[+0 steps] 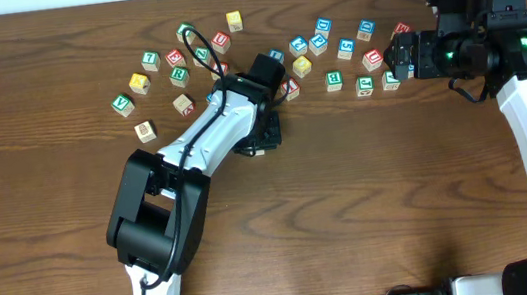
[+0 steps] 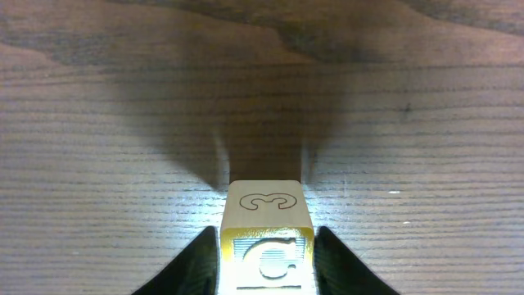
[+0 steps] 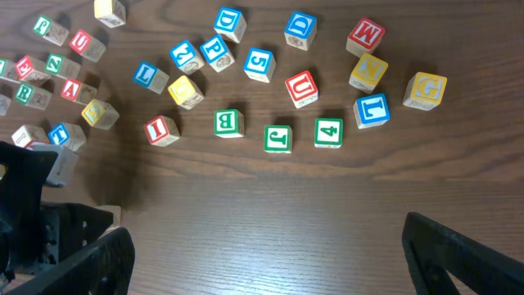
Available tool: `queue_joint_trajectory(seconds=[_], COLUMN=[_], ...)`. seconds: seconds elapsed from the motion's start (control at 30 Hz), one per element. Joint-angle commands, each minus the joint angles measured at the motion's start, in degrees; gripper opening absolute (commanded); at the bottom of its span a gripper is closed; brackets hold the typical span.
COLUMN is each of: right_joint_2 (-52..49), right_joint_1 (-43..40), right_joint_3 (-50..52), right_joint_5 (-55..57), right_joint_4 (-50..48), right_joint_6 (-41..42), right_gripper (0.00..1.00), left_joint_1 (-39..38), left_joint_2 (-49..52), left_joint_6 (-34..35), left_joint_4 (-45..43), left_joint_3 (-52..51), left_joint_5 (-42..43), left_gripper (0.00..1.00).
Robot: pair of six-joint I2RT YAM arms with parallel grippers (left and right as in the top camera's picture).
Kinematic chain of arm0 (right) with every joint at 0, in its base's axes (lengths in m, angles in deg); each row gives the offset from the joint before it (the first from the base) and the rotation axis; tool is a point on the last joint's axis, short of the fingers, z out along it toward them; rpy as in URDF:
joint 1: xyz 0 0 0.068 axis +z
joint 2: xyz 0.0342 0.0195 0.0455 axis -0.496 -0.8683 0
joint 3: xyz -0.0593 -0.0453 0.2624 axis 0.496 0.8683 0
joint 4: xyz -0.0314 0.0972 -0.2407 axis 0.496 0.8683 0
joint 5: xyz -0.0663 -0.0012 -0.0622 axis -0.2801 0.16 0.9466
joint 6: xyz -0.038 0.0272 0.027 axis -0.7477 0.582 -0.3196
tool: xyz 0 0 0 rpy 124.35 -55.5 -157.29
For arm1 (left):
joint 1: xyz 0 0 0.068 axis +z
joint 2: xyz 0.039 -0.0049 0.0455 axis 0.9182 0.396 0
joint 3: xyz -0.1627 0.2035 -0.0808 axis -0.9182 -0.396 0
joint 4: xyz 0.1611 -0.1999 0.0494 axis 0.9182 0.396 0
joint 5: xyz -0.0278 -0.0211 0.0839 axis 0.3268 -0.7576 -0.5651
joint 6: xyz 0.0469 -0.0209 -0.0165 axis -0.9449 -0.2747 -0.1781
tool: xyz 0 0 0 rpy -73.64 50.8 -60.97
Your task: Spell out CORL
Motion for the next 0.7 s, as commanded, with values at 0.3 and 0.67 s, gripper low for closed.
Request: queue_joint_trajectory(seconds=[0.3,0.67], right_joint_2=[0.0,0.0], right_joint_1=[-0.2,0.0], right_joint_3=[-1.0,-1.0], right_joint_5=[0.4,0.0], right_joint_4=[-1.6,-1.7], right_joint_6=[0.4,2.0], right_gripper=[0.99,0.99], left_joint_1=[1.8,11.0], left_joint_2=[-4.1,-17.9], left_joint_6=[-4.8,-11.9], left_joint_4=[0.2,1.4], left_joint_3=[4.9,6.2], left_joint_5=[-1.2,-1.1], left_gripper=[0.52,0.57])
